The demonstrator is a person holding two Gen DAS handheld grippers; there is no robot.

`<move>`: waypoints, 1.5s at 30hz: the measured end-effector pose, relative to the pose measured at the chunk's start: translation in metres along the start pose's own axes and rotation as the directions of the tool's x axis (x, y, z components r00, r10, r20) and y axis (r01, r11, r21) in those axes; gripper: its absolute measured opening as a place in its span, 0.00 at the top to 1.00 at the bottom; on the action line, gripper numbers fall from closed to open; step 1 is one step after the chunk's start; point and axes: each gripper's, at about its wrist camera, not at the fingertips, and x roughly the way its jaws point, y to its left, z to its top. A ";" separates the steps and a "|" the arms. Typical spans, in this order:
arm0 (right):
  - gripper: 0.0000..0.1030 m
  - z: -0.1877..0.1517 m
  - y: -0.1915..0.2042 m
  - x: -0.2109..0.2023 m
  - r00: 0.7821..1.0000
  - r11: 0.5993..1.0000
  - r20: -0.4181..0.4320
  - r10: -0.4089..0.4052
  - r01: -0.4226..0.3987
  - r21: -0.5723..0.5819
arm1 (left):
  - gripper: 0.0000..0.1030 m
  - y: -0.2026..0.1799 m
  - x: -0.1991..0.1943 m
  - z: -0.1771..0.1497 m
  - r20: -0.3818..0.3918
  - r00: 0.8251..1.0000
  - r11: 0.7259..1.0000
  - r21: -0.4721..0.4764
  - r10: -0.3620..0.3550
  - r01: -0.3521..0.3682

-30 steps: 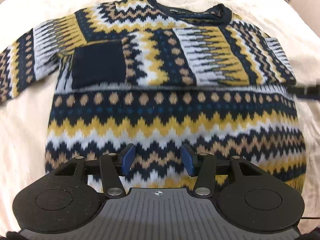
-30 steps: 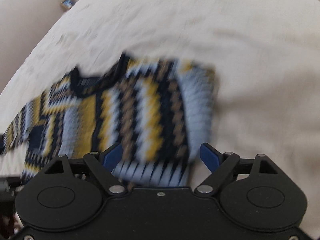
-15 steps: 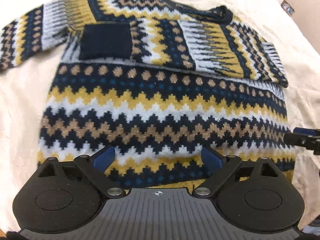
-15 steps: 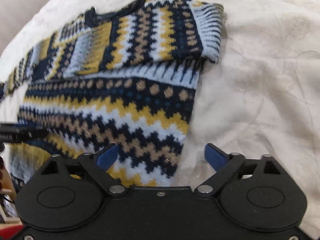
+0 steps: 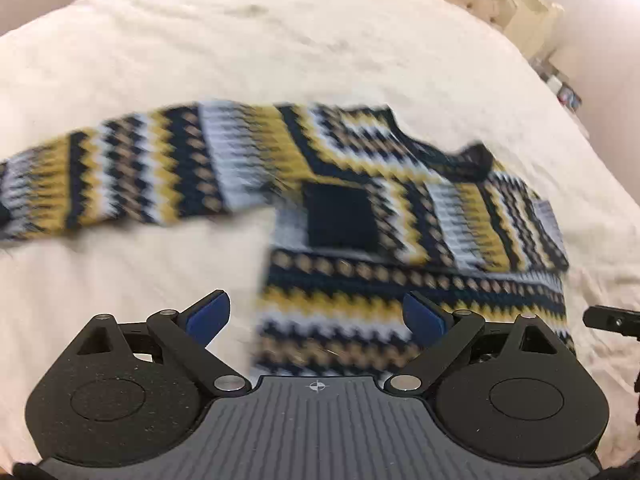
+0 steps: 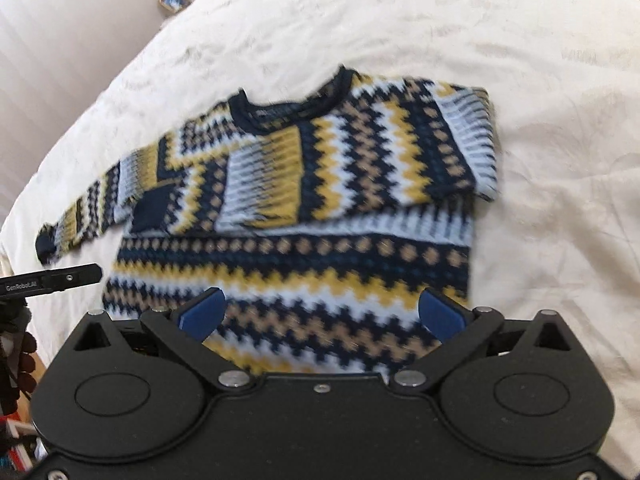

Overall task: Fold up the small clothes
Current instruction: 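Move the left gripper to the folded navy cuff and close on it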

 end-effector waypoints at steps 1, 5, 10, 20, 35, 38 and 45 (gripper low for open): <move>0.00 0.001 0.008 0.001 1.000 1.000 0.010 -0.005 0.005 -0.005 | 0.09 0.010 -0.003 0.004 0.010 1.000 1.000 -0.003 0.002 -0.002; 0.00 0.008 0.040 0.002 0.999 1.000 0.045 -0.005 0.005 -0.014 | 0.09 0.052 -0.013 0.014 0.032 0.999 0.999 -0.021 0.030 -0.029; 0.00 0.016 0.080 0.014 0.998 1.000 0.059 0.007 -0.005 -0.027 | 0.08 0.103 -0.017 0.018 0.042 0.995 0.994 -0.061 0.090 -0.088; 0.00 0.021 0.138 0.037 0.999 0.998 0.029 0.038 -0.037 -0.045 | 0.08 0.197 -0.010 0.037 0.008 0.961 0.959 -0.059 0.278 -0.277; 0.00 0.030 0.183 0.052 0.997 0.994 0.004 0.078 -0.077 -0.075 | 0.08 0.308 -0.061 0.067 0.023 0.854 0.825 -0.273 0.519 -0.494; 0.00 0.029 0.187 0.054 0.996 0.993 -0.005 0.085 -0.085 -0.085 | 0.08 0.307 -0.067 0.058 0.032 0.880 0.831 -0.347 0.474 -0.435; 0.00 0.027 0.188 0.056 0.996 0.991 -0.029 0.080 -0.082 -0.102 | 0.08 0.294 -0.063 0.036 0.084 0.942 0.855 -0.452 0.324 -0.254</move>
